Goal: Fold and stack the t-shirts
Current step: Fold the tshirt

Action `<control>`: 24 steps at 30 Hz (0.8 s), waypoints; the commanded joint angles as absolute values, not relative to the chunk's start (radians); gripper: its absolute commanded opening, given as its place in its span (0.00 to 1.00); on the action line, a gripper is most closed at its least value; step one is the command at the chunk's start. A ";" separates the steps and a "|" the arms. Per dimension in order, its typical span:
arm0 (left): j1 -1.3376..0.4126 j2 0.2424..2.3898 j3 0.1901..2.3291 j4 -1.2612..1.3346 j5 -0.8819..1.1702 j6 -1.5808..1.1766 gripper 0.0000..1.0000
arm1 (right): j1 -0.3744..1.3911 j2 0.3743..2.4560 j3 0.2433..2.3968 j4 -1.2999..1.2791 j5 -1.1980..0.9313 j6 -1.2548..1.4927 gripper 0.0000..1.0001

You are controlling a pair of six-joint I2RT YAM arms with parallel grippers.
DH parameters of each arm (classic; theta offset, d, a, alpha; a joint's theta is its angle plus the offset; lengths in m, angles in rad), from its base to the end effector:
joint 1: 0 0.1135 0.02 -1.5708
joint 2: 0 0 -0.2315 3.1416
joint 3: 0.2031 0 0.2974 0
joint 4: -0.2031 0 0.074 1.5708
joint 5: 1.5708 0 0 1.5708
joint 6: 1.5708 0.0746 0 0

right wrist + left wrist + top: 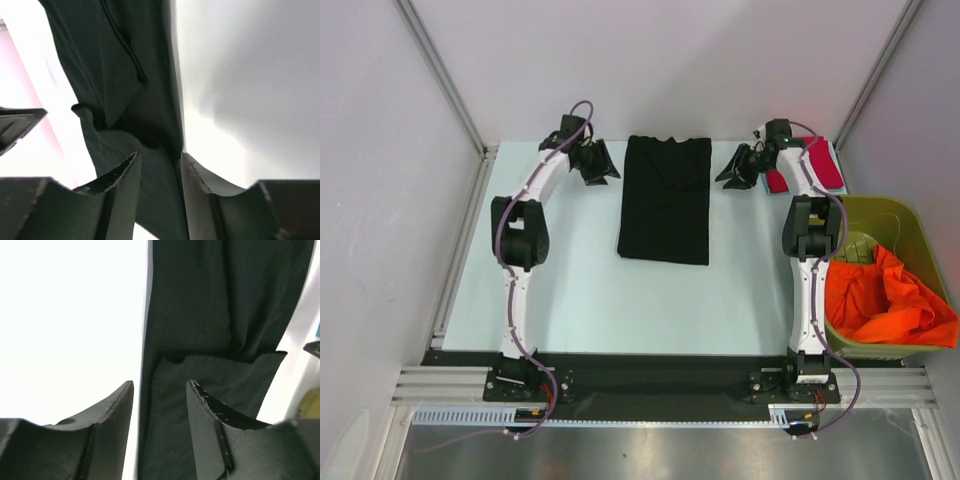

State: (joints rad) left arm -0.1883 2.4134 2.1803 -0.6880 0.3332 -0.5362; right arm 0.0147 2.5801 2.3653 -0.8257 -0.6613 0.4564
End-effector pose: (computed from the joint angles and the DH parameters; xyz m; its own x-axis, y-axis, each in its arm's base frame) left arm 0.5627 -0.1321 0.1436 -0.8621 -0.3272 -0.3870 -0.0804 0.8423 -0.5329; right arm 0.5798 0.0543 0.1187 -0.9163 0.3344 -0.2205 0.0909 0.7098 0.6985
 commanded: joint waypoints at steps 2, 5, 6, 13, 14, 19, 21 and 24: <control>-0.182 2.199 2.027 -0.697 0.345 -0.440 0.54 | 0.008 2.365 2.207 -0.856 -0.649 0.382 0.45; -0.212 2.042 1.760 -0.513 0.498 -0.457 0.56 | 0.023 2.194 1.930 -0.739 -0.678 0.380 0.45; -0.219 2.013 1.694 -0.397 0.543 -0.466 0.56 | 0.034 2.163 1.878 -0.707 -0.690 0.385 0.45; -0.310 1.983 1.376 -0.140 0.704 -0.595 0.40 | 0.196 2.054 1.603 -0.546 -0.764 0.440 0.33; -0.313 1.990 1.350 -0.120 0.710 -0.613 0.38 | 0.221 2.056 1.580 -0.517 -0.787 0.448 0.28; -0.310 2.016 1.243 -0.119 0.646 -0.568 0.32 | 0.227 2.062 1.396 -0.394 -0.825 0.492 0.24; -0.304 2.032 1.233 -0.175 0.631 -0.529 0.32 | 0.206 2.057 1.346 -0.359 -0.816 0.486 0.24; -0.301 2.048 1.200 -0.233 0.582 -0.450 0.32 | 0.158 2.052 1.278 -0.374 -0.793 0.443 0.24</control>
State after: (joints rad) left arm -0.3092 2.0407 1.2221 -0.1860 0.6449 -0.5526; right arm 0.2195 2.0777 1.3140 -0.4313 -0.7948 0.4686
